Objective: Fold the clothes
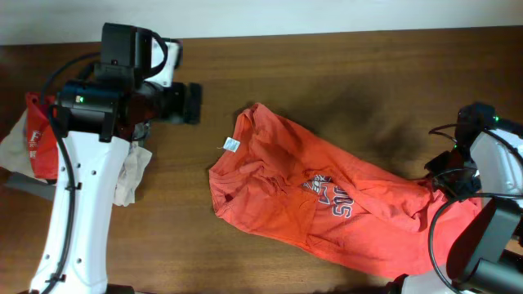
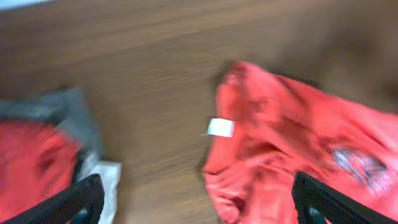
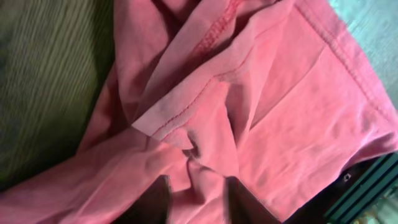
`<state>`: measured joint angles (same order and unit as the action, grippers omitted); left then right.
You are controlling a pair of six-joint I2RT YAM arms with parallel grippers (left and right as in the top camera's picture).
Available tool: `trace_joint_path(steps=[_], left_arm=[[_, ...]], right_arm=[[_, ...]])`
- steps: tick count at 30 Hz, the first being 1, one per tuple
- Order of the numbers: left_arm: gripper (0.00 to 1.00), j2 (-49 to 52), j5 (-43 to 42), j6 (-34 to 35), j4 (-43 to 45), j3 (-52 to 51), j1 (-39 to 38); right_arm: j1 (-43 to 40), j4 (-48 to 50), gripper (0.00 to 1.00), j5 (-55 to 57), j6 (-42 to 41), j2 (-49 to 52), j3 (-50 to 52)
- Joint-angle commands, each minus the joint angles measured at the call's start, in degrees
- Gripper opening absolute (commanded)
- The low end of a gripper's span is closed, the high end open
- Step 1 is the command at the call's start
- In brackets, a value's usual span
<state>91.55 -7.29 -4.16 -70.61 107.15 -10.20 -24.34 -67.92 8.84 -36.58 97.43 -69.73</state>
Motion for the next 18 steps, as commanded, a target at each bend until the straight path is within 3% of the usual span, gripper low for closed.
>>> trace_joint_path(steps=[1, 4, 7, 8, 13, 16, 18], left_arm=[[0.96, 2.8, -13.7, -14.0, 0.5, -2.3, -0.6], [0.95, 7.2, -15.3, -16.8, 1.4, -4.2, -2.4], [0.89, 12.5, -15.9, -17.0, 5.4, -6.8, -4.6], [0.83, 14.3, -16.1, -17.0, 6.5, -7.2, -5.3], [0.78, 23.5, -15.3, -18.7, 11.7, -7.4, -8.9], [0.68, 28.0, -13.9, -18.7, 12.7, -7.4, -9.9], [0.57, 30.5, -12.8, -18.7, 12.8, -7.4, -9.9]], right_arm=[[-0.1, -0.1, 0.57, 0.0, 0.6, -0.7, -0.7], [-0.2, 1.3, 0.6, 0.4, -0.5, -0.5, -0.2], [-0.2, 2.6, 0.6, 0.4, -0.5, -0.4, 1.0], [-0.2, 3.0, 0.6, 0.4, -0.6, -0.4, 1.6], [-0.2, 6.2, 0.58, 2.2, -2.3, -0.4, 5.7], [-0.2, 8.3, 0.52, 2.4, -2.9, -0.4, 8.3], [-0.2, 8.7, 0.43, 3.4, -2.9, -0.4, 8.8]])
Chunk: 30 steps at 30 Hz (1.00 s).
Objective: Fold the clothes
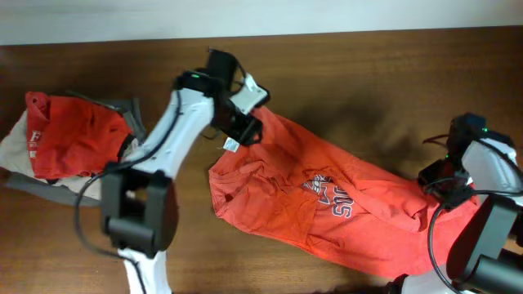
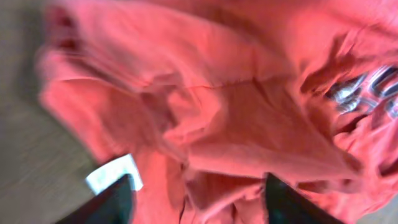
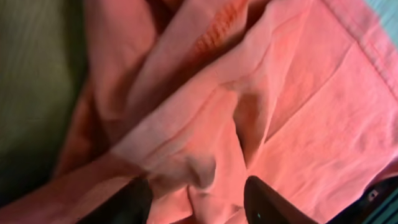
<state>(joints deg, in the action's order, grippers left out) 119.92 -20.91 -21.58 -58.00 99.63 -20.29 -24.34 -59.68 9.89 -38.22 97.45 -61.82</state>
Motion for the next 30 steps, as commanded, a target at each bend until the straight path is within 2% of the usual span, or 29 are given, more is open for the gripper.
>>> trace_joint_path(steps=[1, 4, 7, 8, 15, 19, 24, 30], left_arm=[[0.52, 3.4, 1.6, -1.2, 0.3, 0.1, 0.2], [0.36, 6.3, 5.0, 0.3, 0.6, 0.1, 0.4], [0.27, 7.7, 10.4, 5.4, 1.0, 0.1, 1.1], [0.25, 7.9, 12.2, 6.7, 1.1, 0.1, 1.5], [0.21, 7.9, 16.1, 14.8, 1.9, 0.1, 6.8], [0.21, 7.9, 16.2, 16.4, 1.8, 0.1, 10.6], [0.2, 7.9, 15.6, 16.4, 1.6, 0.1, 13.3], [0.21, 7.8, 12.8, 15.7, 1.6, 0.8, 13.2]], right_arm=[[-0.2, 0.5, 0.38, 3.5, -1.3, -0.4, 0.8], [-0.2, 0.1, 0.24, 4.5, -1.3, -0.4, 0.7], [-1.0, -1.1, 0.06, 7.0, -3.5, -0.4, 0.7], [-1.5, -1.7, 0.04, 8.1, -4.7, -0.4, 0.7], [-4.6, -4.5, 0.04, 7.9, -7.1, -0.4, 0.8], [-4.6, -6.5, 0.04, 8.3, -7.8, -0.4, 0.8], [-4.7, -13.0, 0.04, 16.1, -20.4, -0.4, 0.9], [-4.7, -13.6, 0.19, 14.4, -20.6, -0.4, 0.8]])
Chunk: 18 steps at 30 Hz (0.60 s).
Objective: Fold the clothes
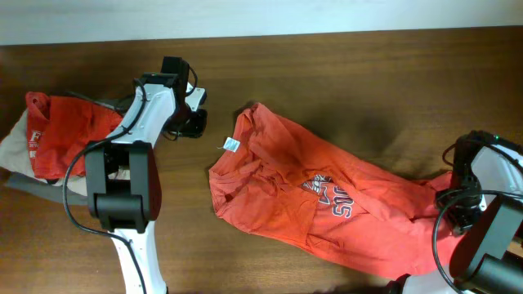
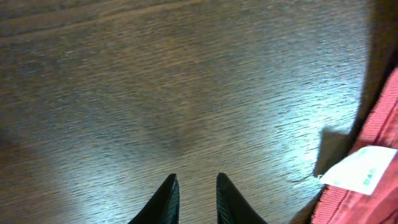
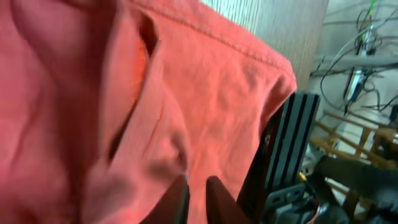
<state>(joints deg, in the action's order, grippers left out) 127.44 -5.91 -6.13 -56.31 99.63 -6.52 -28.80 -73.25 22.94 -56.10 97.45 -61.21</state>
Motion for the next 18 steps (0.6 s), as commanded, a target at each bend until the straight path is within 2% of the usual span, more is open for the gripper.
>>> trace_joint_path(steps=[1, 3, 4, 6, 9, 13, 14, 16, 18], left_arm=[[0.21, 0.1, -2.7, 0.3, -0.3, 1.1, -0.7], [0.22, -0.3, -4.4, 0.2, -0.6, 1.7, -0.8], [0.22, -0.6, -5.1, 0.0, -0.7, 2.0, -0.8], [0.25, -1.6, -6.8, -0.5, -1.2, 3.0, -0.9], [0.3, -3.1, -12.3, -3.4, -2.3, 4.2, -1.4], [0.35, -4.3, -15.2, -7.5, -2.9, 4.3, -3.6], [0.35, -4.3, -15.4, -8.6, -3.0, 4.2, -4.5], [0.34, -4.3, -15.4, -11.1, -3.1, 4.0, -6.6], [0.34, -4.3, -15.3, -13.7, -3.2, 3.7, -8.9]], right_arm=[[-0.2, 0.0, 0.28, 1.3, -2.7, -0.4, 0.2], [-0.2, 0.1, 0.47, 1.3, -2.5, -0.5, 0.2], [-0.2, 0.1, 0.52, 0.8, -1.7, -0.5, 0.2], [-0.2, 0.1, 0.59, -0.7, -0.9, -0.5, 0.2], [-0.2, 1.3, 0.63, -3.1, -0.9, -0.5, 0.2], [-0.2, 4.9, 0.63, -3.2, -0.9, -0.4, 0.2], [-0.2, 6.3, 0.56, -3.5, -0.9, -0.4, 0.2], [-0.2, 10.1, 0.44, -7.2, 6.1, -0.4, 0.2], [-0.2, 15.6, 0.43, -16.9, 18.6, -0.4, 0.2]])
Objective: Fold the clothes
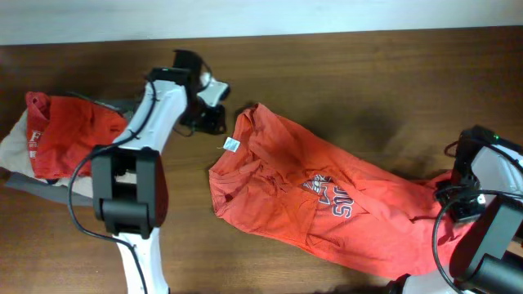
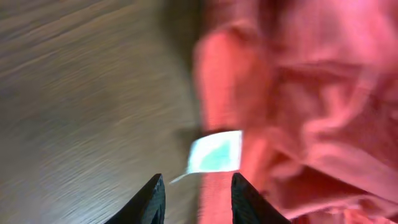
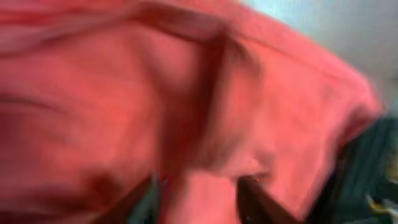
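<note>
An orange T-shirt (image 1: 327, 204) with a printed chest lies crumpled across the table, its collar end to the left, with a white tag (image 1: 231, 144) there. My left gripper (image 1: 214, 119) is at that collar edge. In the left wrist view it (image 2: 198, 200) is open, with the tag (image 2: 215, 152) and the shirt's edge (image 2: 292, 112) just ahead of its fingers. My right gripper (image 1: 456, 201) is at the shirt's right end. In the blurred right wrist view it (image 3: 200, 200) stands open with orange cloth (image 3: 124, 93) between its fingers.
A pile of other clothes lies at the far left: a red garment (image 1: 69, 135) on top of pale and grey ones (image 1: 16, 151). The brown wooden table (image 1: 368, 73) runs to the back wall. The shirt's right end reaches the table's right edge.
My left gripper was shut over bare wood left of the tag; now it is open at the shirt's collar edge. My right gripper's fingers were close together on the cloth and now stand apart.
My left gripper was open near the clothes pile, then open over the shirt's collar, then shut over bare wood beside the tag, and is now open at the collar edge. My right gripper stayed at the shirt's right end throughout. The shirt has barely shifted.
</note>
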`<state>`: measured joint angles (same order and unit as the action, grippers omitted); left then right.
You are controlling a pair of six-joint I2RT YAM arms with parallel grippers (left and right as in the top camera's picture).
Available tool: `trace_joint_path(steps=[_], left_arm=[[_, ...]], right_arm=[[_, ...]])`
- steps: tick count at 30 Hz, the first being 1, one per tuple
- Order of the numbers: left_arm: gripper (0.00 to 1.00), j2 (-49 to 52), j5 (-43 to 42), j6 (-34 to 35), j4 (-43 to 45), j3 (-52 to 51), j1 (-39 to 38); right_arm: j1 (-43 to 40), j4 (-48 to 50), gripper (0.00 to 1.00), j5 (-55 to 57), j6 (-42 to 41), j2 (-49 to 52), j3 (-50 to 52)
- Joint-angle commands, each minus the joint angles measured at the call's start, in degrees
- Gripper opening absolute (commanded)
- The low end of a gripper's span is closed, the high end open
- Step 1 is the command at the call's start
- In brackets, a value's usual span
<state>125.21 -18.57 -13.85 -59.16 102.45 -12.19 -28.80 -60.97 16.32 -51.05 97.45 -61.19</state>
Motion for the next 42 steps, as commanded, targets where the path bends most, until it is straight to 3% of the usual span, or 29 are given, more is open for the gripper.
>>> trace_joint_path(steps=[1, 3, 8, 12, 16, 19, 21, 24, 28, 33, 39, 42], left_arm=[[0.33, -2.1, -2.7, -7.0, -0.5, 0.9, -4.5], [0.33, -2.1, -2.6, -9.2, -0.5, 0.5, -6.8], [0.33, -2.0, 4.5, -9.9, 1.4, -1.5, -10.4], [0.33, -1.0, 4.4, -10.1, 5.3, -4.5, -11.0], [0.32, 0.5, 5.0, -12.0, 8.0, -6.3, -10.9], [0.23, 1.8, 8.7, -11.6, 10.3, -6.6, -10.7], [0.19, 2.6, 14.7, -7.2, 12.2, -6.6, -10.4], [0.13, 4.1, 20.5, -2.1, 13.2, -6.6, -9.3], [0.0, 6.1, 21.5, 2.9, 13.3, -6.6, -6.7], [0.01, 3.9, 18.4, 2.0, 12.3, -4.5, -5.9], [0.22, -3.0, 12.3, 2.0, 8.0, -0.8, -7.3], [0.26, -3.6, 11.6, 1.8, 7.5, -0.9, -8.7]], right_arm=[[-0.2, 5.7, 0.44, -15.4, 18.6, -0.4, 0.1], [-0.2, 9.2, 0.44, -25.2, 28.3, -0.4, 0.1], [-0.2, 8.9, 0.36, -28.1, 25.2, -0.4, 0.1], [-0.1, 9.2, 0.34, -28.2, 25.3, -0.4, 0.1], [-0.1, 13.2, 0.3, -38.6, 35.6, -0.5, 0.1], [-0.2, 15.4, 0.31, -51.5, 41.7, -0.5, 0.1], [-0.2, 15.6, 0.32, -56.2, 43.9, -0.5, 0.1], [-0.2, 15.1, 0.32, -56.8, 44.9, -0.5, 0.1], [-0.2, 14.8, 0.32, -57.0, 45.2, -0.5, 0.1], [-0.1, 16.3, 0.35, -65.7, 51.1, -0.5, 0.1], [-0.1, 17.3, 0.37, -69.7, 51.3, -0.5, 0.1], [-0.1, 17.3, 0.38, -69.7, 51.3, -0.5, 0.1]])
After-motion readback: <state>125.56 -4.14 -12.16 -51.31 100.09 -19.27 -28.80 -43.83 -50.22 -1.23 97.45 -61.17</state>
